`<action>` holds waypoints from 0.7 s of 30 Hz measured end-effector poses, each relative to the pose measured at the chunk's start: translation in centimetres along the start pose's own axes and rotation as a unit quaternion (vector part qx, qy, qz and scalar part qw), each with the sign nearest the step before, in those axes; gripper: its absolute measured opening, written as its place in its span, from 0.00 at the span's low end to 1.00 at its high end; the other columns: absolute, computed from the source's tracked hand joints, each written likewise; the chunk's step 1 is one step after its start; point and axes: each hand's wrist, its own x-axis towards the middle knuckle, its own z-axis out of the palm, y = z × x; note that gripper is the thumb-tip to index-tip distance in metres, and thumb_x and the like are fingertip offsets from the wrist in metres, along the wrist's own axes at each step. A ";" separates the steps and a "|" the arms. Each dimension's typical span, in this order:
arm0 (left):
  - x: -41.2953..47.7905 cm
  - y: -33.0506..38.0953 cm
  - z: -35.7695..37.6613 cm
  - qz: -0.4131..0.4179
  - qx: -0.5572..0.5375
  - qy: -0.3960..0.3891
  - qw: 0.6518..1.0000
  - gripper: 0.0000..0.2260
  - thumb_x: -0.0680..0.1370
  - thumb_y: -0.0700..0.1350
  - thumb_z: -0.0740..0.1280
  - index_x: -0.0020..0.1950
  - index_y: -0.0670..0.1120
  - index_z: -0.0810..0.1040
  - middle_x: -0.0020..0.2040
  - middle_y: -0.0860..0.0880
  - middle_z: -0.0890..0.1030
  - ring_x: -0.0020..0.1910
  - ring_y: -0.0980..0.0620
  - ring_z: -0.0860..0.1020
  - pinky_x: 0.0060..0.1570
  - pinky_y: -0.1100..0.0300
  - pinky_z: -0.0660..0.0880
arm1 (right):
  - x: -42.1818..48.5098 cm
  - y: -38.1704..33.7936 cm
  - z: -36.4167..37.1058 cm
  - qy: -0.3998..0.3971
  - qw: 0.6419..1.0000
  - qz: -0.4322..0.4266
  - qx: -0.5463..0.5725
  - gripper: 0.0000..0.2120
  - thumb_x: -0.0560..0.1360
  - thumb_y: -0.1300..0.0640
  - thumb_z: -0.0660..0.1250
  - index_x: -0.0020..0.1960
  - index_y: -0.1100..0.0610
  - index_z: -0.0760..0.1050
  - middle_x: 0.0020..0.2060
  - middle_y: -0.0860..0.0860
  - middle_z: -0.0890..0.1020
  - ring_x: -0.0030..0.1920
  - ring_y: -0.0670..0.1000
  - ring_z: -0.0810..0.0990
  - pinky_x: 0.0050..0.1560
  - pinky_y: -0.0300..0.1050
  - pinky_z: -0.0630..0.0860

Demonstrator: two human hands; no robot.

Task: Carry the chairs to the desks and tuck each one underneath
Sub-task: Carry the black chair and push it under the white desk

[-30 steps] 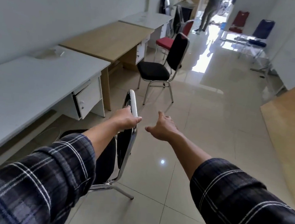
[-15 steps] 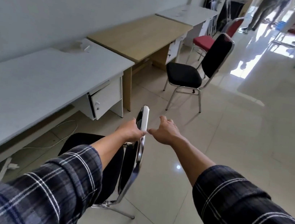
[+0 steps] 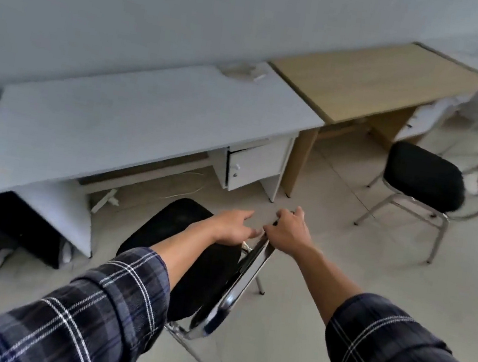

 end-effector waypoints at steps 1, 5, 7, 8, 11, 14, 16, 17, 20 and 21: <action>0.5 0.3 0.2 -0.015 -0.008 0.012 1.000 0.30 0.81 0.58 0.62 0.80 0.51 0.57 0.79 0.50 0.60 0.77 0.49 0.60 0.73 0.54 0.58 | 0.6 0.6 0.0 -0.002 1.000 -0.024 -0.004 0.23 0.75 0.50 0.66 0.68 0.57 0.74 0.71 0.60 0.66 0.66 0.63 0.75 0.68 0.55 0.73; 1.0 2.1 2.0 -0.091 -0.036 0.042 0.994 0.24 0.82 0.56 0.59 0.78 0.50 0.65 0.77 0.49 0.66 0.76 0.49 0.64 0.73 0.53 0.61 | 2.1 2.3 -0.6 -0.007 0.996 -0.088 -0.001 0.09 0.73 0.50 0.66 0.50 0.52 0.82 0.63 0.56 0.72 0.60 0.61 0.77 0.64 0.54 0.76; 0.3 2.7 3.9 -0.133 -0.076 0.036 0.988 0.22 0.82 0.59 0.56 0.74 0.52 0.71 0.73 0.50 0.72 0.71 0.48 0.70 0.70 0.53 0.66 | 2.5 2.8 -0.9 -0.014 0.994 -0.110 0.009 0.09 0.74 0.51 0.65 0.43 0.52 0.83 0.59 0.57 0.76 0.58 0.61 0.78 0.62 0.53 0.77; -0.2 2.9 4.6 -0.157 -0.097 0.041 0.982 0.22 0.82 0.61 0.55 0.71 0.53 0.74 0.69 0.49 0.76 0.67 0.47 0.73 0.67 0.52 0.68 | 2.8 2.9 -1.0 -0.014 0.993 -0.118 0.016 0.11 0.74 0.50 0.64 0.41 0.52 0.83 0.57 0.57 0.77 0.56 0.61 0.79 0.60 0.52 0.78; -2.4 2.9 7.4 -0.245 -0.186 0.107 0.945 0.29 0.80 0.67 0.51 0.68 0.50 0.77 0.65 0.46 0.78 0.62 0.46 0.76 0.65 0.50 0.70 | 3.3 3.4 -1.1 -0.033 0.990 -0.136 0.019 0.16 0.78 0.49 0.60 0.43 0.54 0.84 0.59 0.59 0.77 0.58 0.62 0.77 0.63 0.54 0.76; -4.4 2.1 9.4 -0.307 -0.163 0.179 0.920 0.27 0.82 0.61 0.51 0.59 0.44 0.80 0.58 0.43 0.81 0.52 0.45 0.77 0.55 0.53 0.72 | 3.4 3.5 -0.9 -0.040 0.989 -0.140 0.033 0.19 0.81 0.51 0.57 0.61 0.58 0.82 0.67 0.61 0.72 0.67 0.64 0.71 0.70 0.54 0.68; -5.6 1.8 10.9 -0.368 -0.113 0.261 0.885 0.24 0.83 0.58 0.51 0.48 0.43 0.81 0.50 0.42 0.82 0.44 0.45 0.76 0.46 0.54 0.73 | 3.4 3.5 -0.8 -0.041 0.989 -0.125 0.065 0.20 0.83 0.51 0.55 0.70 0.58 0.75 0.72 0.61 0.68 0.71 0.63 0.67 0.71 0.56 0.65; -6.1 1.7 11.9 -0.404 -0.088 0.320 0.853 0.24 0.82 0.56 0.52 0.44 0.43 0.81 0.45 0.43 0.82 0.40 0.45 0.76 0.41 0.55 0.73 | 3.3 3.6 -0.7 -0.037 0.989 -0.109 0.087 0.22 0.84 0.50 0.54 0.72 0.58 0.72 0.74 0.61 0.66 0.73 0.63 0.65 0.72 0.57 0.64; -7.3 2.8 14.7 -0.483 -0.099 0.459 0.739 0.23 0.83 0.52 0.53 0.41 0.41 0.81 0.35 0.47 0.78 0.32 0.51 0.73 0.29 0.60 0.65 | 3.4 3.2 -0.8 -0.034 0.986 -0.045 0.156 0.25 0.84 0.49 0.54 0.76 0.60 0.64 0.74 0.60 0.65 0.72 0.63 0.67 0.72 0.59 0.65; -7.5 3.4 15.4 -0.496 -0.148 0.484 0.706 0.22 0.83 0.52 0.53 0.43 0.41 0.81 0.37 0.46 0.79 0.33 0.51 0.74 0.29 0.60 0.65 | 3.6 3.1 -0.9 -0.045 0.981 -0.015 0.187 0.25 0.83 0.49 0.55 0.77 0.60 0.62 0.73 0.60 0.66 0.70 0.64 0.69 0.70 0.59 0.67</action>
